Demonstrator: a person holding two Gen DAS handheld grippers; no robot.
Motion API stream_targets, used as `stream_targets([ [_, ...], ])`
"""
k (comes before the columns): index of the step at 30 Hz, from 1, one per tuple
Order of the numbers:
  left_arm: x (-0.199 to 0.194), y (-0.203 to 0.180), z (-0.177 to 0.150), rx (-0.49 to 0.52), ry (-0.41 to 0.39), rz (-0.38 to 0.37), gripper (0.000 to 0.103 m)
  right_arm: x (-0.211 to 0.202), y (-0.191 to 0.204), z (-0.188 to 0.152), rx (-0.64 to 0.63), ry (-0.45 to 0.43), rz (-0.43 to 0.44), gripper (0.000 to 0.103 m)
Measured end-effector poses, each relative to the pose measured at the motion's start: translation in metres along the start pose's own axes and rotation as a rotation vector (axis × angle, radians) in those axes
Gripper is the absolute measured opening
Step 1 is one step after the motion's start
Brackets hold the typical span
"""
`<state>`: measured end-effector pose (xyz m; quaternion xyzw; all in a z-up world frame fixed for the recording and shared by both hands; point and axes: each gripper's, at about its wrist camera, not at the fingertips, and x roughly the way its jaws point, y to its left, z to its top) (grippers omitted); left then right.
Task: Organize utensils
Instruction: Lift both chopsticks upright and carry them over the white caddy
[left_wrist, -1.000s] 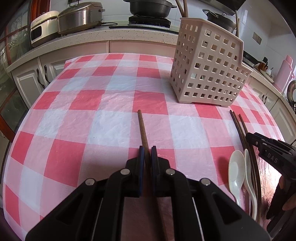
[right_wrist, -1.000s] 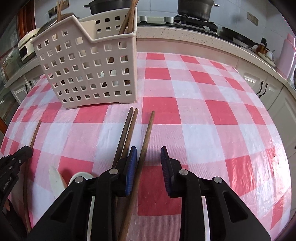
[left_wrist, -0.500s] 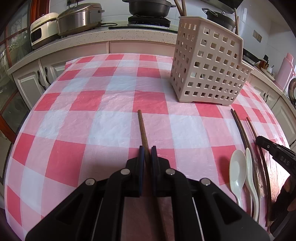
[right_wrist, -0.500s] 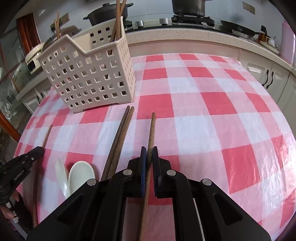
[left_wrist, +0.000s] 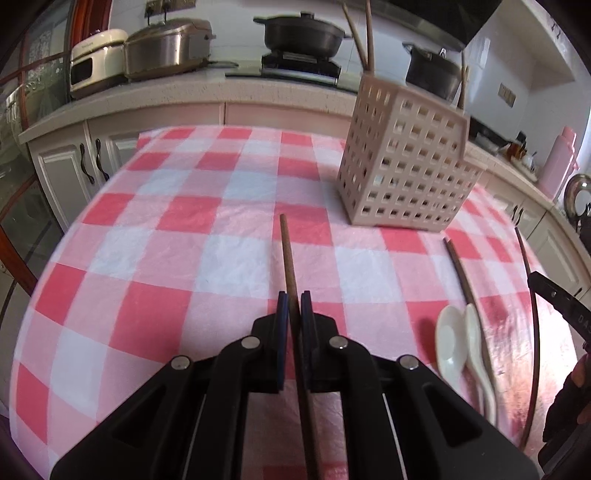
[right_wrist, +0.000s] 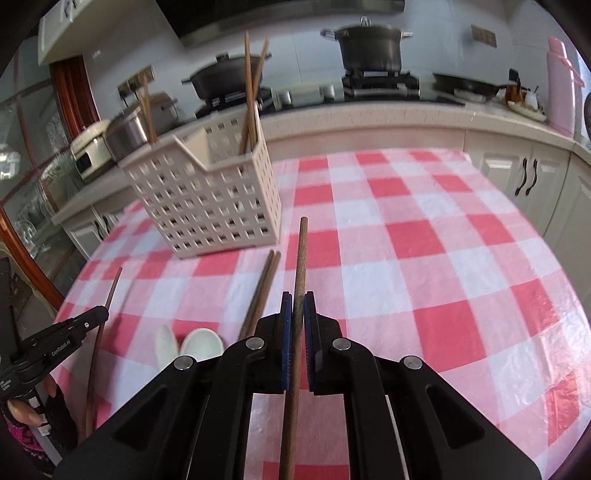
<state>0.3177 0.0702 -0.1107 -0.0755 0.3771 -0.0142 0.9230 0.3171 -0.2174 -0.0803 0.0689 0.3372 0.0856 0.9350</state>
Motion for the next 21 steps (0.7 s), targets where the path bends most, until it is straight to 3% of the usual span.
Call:
stream_targets([
  [21,-0.11,-0.026,-0.003,0.07,-0.22,0.01,0.006,-0.088,-0.001,0.002,-0.037,-0.203,0.022,0.006],
])
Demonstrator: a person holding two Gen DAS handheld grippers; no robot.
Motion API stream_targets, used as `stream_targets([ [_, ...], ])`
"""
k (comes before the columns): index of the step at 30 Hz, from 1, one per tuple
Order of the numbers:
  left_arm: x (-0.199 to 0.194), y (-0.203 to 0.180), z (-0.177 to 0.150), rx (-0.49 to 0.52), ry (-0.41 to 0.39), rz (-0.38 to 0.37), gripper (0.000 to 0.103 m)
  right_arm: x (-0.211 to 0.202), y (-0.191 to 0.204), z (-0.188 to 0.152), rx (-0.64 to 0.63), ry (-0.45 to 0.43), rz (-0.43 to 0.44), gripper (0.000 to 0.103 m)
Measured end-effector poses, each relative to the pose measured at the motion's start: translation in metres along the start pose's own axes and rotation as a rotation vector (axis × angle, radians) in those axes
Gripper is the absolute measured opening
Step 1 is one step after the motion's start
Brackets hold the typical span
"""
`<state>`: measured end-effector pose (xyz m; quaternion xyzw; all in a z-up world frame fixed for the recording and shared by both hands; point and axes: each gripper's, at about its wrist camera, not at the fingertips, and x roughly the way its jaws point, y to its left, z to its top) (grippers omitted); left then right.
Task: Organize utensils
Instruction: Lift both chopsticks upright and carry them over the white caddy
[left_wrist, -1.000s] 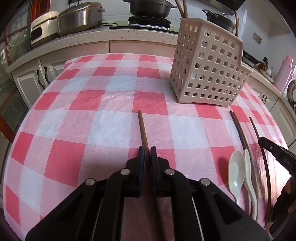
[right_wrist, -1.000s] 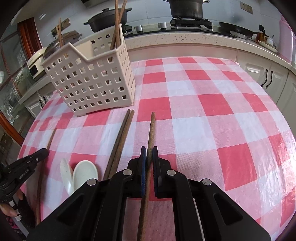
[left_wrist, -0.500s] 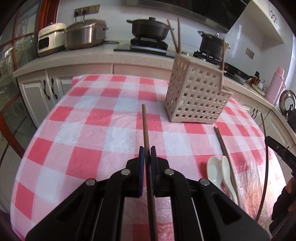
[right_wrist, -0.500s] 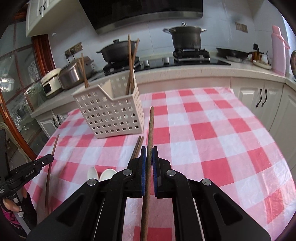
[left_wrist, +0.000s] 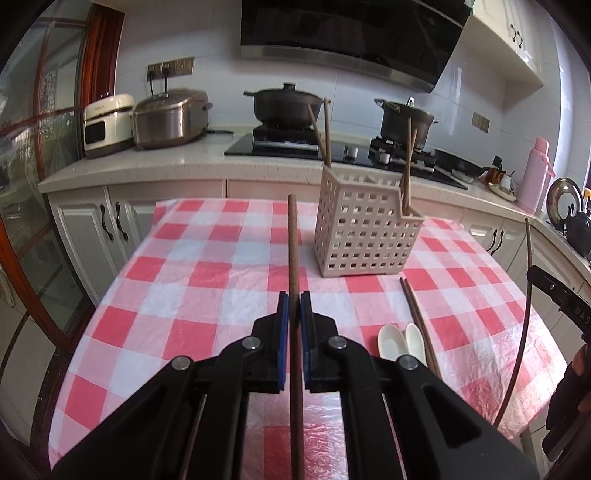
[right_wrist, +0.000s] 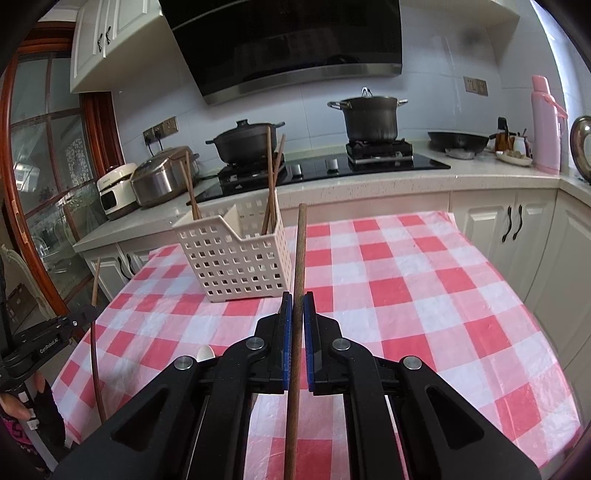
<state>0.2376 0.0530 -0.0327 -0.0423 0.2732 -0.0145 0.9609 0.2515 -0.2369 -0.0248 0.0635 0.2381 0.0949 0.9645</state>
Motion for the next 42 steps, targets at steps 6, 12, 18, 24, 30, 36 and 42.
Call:
stream_targets([
  [6,-0.026,-0.007,0.001,0.029,-0.075,0.016,0.006,-0.022,0.009,0.0,-0.041,-0.043,0.005,0.006],
  [12,-0.048,-0.012,-0.004,0.042,-0.135,0.026,0.006,-0.04,0.013,-0.002,-0.057,-0.072,0.009,0.006],
  [18,-0.064,-0.015,-0.007,0.047,-0.179,0.032,0.006,-0.051,0.018,-0.004,-0.072,-0.093,0.011,0.006],
  [24,-0.073,-0.019,-0.012,0.061,-0.194,0.031,0.006,-0.057,0.023,-0.005,-0.078,-0.105,0.019,0.006],
  [30,-0.074,-0.018,-0.012,0.057,-0.191,0.024,0.006,-0.06,0.023,-0.004,-0.078,-0.113,0.017,0.006],
  [36,-0.076,-0.018,-0.011,0.052,-0.193,0.023,0.006,-0.062,0.024,-0.004,-0.078,-0.119,0.02,0.006],
  [42,-0.074,-0.018,-0.01,0.052,-0.189,0.026,0.006,-0.06,0.025,-0.002,-0.083,-0.118,0.021,0.006],
])
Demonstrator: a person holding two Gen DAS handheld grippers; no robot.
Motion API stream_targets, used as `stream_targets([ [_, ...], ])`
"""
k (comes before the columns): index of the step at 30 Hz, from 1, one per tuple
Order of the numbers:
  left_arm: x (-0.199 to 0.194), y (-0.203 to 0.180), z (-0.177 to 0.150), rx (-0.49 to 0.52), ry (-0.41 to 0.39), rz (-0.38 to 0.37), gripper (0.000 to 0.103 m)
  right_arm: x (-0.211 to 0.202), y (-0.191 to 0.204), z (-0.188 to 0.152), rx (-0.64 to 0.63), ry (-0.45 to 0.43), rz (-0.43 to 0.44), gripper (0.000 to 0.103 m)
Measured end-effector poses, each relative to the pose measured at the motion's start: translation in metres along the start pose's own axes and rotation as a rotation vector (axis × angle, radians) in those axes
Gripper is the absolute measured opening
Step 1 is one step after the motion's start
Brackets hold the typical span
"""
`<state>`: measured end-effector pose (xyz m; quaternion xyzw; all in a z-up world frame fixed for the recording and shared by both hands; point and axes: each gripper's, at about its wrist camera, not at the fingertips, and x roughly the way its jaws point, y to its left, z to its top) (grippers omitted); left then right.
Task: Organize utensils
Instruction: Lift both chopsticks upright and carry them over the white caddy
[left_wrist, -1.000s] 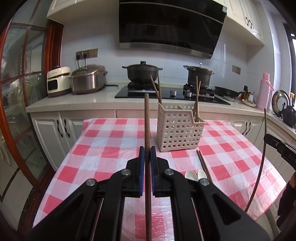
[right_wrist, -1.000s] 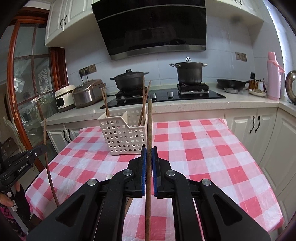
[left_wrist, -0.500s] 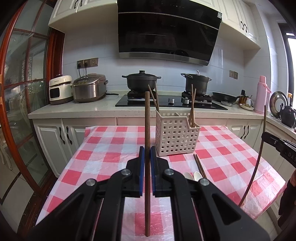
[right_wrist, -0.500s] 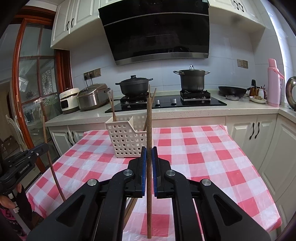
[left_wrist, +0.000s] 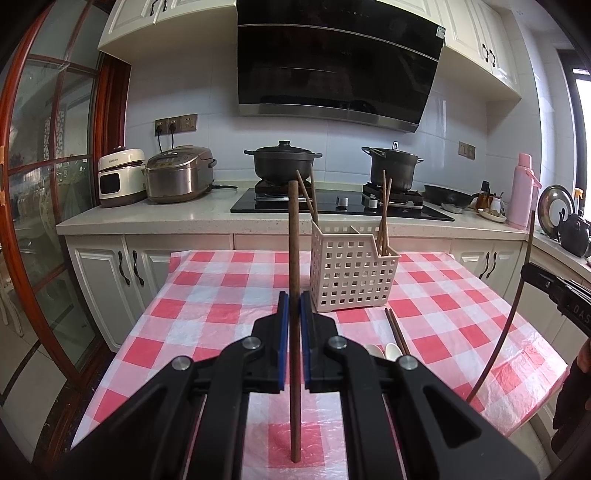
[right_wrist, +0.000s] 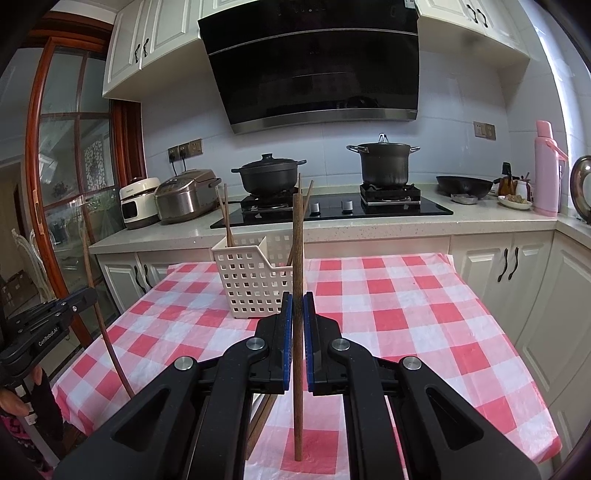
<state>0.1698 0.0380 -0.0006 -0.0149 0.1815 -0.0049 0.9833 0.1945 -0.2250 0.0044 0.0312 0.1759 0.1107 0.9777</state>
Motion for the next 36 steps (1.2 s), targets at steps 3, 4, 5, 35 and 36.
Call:
stream_targets([
  [3,0.0,0.001,0.0,-0.003,0.003,-0.003,0.006,0.001,0.0,0.001,0.002,0.003,0.0,0.006],
  [4,0.001,0.001,0.001,-0.005,0.003,-0.004,0.006,0.002,0.0,0.001,0.003,0.003,0.002,0.006],
  [5,0.0,0.001,0.001,-0.005,0.003,-0.003,0.006,0.002,0.0,0.001,0.002,0.003,0.003,0.006],
  [35,0.02,-0.012,0.044,0.008,0.012,-0.082,0.006,0.034,-0.002,0.035,-0.033,-0.008,0.025,0.006],
  [36,0.023,-0.013,0.047,0.01,0.014,-0.087,0.006,0.038,-0.003,0.038,-0.031,-0.007,0.025,0.006],
])
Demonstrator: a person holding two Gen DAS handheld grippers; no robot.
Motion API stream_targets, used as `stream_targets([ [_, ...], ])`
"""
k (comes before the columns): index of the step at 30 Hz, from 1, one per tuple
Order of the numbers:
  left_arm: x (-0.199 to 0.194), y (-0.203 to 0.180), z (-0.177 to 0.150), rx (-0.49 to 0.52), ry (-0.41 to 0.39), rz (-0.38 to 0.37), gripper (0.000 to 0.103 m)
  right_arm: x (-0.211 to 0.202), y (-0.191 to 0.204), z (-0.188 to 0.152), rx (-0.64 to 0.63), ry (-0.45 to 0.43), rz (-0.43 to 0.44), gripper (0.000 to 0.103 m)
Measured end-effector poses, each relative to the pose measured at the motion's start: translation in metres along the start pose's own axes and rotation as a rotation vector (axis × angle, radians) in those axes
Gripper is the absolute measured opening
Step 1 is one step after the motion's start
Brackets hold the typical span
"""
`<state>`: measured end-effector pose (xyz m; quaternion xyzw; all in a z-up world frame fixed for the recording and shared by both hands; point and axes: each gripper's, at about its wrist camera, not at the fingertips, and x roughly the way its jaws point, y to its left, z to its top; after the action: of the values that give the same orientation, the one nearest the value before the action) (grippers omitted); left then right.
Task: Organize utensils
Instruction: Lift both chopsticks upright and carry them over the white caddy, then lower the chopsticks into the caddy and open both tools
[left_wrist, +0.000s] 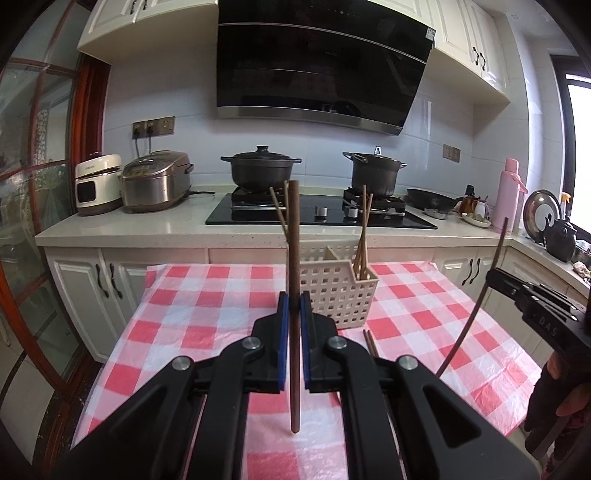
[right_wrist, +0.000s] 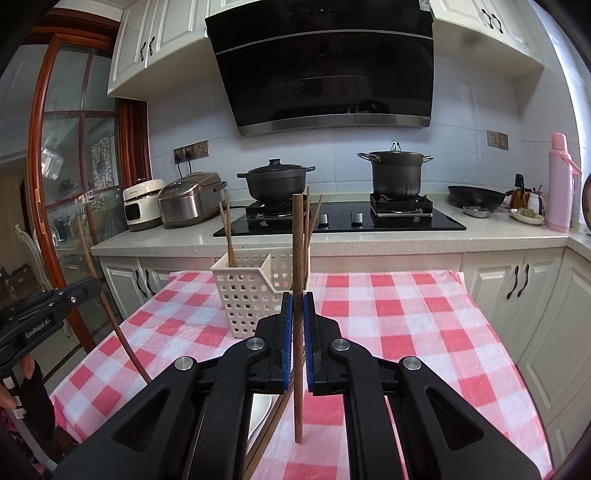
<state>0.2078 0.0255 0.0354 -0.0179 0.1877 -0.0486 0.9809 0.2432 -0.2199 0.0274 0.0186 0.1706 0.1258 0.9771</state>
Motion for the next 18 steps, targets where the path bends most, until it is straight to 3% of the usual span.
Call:
stream_targets([
  [10,0.034,-0.004,0.047,-0.011,0.011,-0.041,0.006,0.043,-0.016,0.04,0.039,0.034,0.023,0.006],
  [18,0.058,-0.009,0.105,-0.004,-0.004,-0.049,0.006,0.07,-0.02,0.083,0.052,0.042,0.037,0.006],
])
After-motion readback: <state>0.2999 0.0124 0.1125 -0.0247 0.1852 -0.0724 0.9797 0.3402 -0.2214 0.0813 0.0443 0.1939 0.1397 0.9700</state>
